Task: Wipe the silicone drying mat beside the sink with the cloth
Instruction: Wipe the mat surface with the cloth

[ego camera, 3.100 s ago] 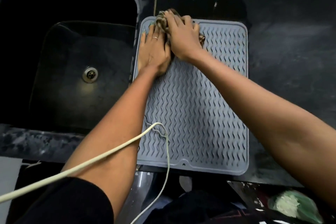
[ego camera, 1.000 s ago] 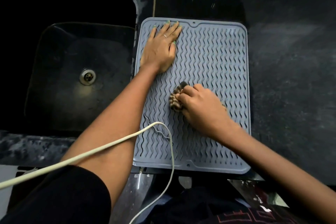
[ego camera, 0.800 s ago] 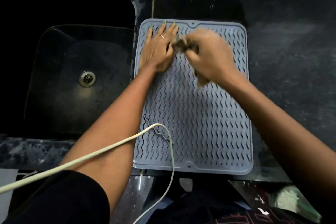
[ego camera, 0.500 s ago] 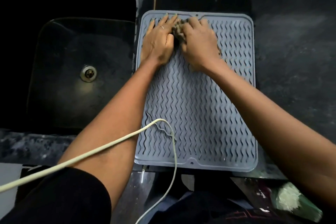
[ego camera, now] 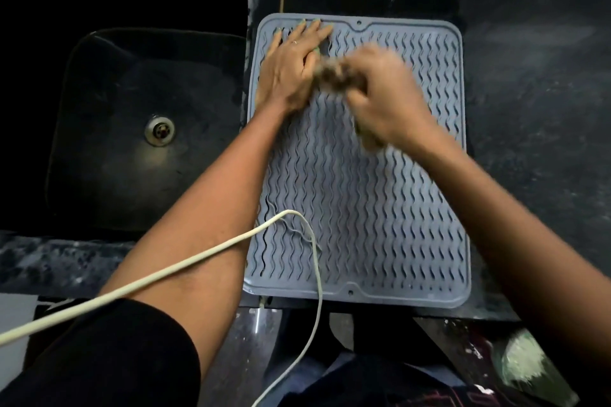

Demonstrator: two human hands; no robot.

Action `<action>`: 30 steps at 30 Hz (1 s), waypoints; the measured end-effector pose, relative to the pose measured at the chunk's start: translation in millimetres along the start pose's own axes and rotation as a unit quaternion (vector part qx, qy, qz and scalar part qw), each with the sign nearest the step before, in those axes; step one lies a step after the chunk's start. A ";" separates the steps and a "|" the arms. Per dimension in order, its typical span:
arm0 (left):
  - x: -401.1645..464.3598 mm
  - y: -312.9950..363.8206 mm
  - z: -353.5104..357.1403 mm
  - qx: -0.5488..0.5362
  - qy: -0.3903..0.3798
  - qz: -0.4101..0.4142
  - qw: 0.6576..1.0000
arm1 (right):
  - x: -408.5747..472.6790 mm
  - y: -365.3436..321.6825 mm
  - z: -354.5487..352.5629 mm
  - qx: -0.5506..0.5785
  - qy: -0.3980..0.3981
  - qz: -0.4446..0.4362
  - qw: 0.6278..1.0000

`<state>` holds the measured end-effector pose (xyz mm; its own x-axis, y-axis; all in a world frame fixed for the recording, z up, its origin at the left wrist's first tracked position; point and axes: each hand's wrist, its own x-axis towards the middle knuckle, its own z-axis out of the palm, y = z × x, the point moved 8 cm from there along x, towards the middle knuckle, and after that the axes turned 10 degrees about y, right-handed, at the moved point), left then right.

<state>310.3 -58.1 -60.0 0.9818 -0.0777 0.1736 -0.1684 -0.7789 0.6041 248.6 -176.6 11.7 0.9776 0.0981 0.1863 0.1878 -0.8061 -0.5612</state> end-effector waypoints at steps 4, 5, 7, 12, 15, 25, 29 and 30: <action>1.9 -8.2 -0.9 -0.036 0.010 -0.042 0.998 | 49.5 26.8 34.5 -0.120 0.022 0.032 0.992; 2.5 -9.3 0.5 -0.037 0.002 -0.044 0.998 | 50.2 30.0 41.6 -0.141 0.022 0.030 0.989; 3.3 -10.4 0.8 -0.040 0.000 -0.043 0.998 | 41.5 27.3 47.6 -0.148 0.034 0.007 0.988; 3.9 -0.7 1.9 -0.021 -0.013 -0.020 0.999 | -45.2 0.6 36.3 -0.071 0.029 -0.047 0.996; 1.6 0.1 -0.6 0.011 -0.015 -0.013 1.000 | -116.9 -22.6 29.7 -0.043 -0.044 -0.078 0.995; -69.5 3.9 -2.6 0.188 -0.083 0.033 0.978 | -35.9 2.9 -9.2 0.114 0.036 0.067 0.991; -104.3 2.3 -13.8 0.144 -0.057 0.013 0.988 | -5.3 8.3 38.4 -0.082 -0.020 0.044 0.995; -106.6 1.5 -13.5 0.147 -0.055 0.014 0.987 | -7.6 5.9 45.4 -0.121 -0.012 0.021 0.992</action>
<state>204.3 -42.6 -67.1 0.9834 -0.1566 0.0915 -0.1789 -0.9214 0.3449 246.7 -155.7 -29.6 0.9865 0.0738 0.1459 0.1221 -0.9258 -0.3578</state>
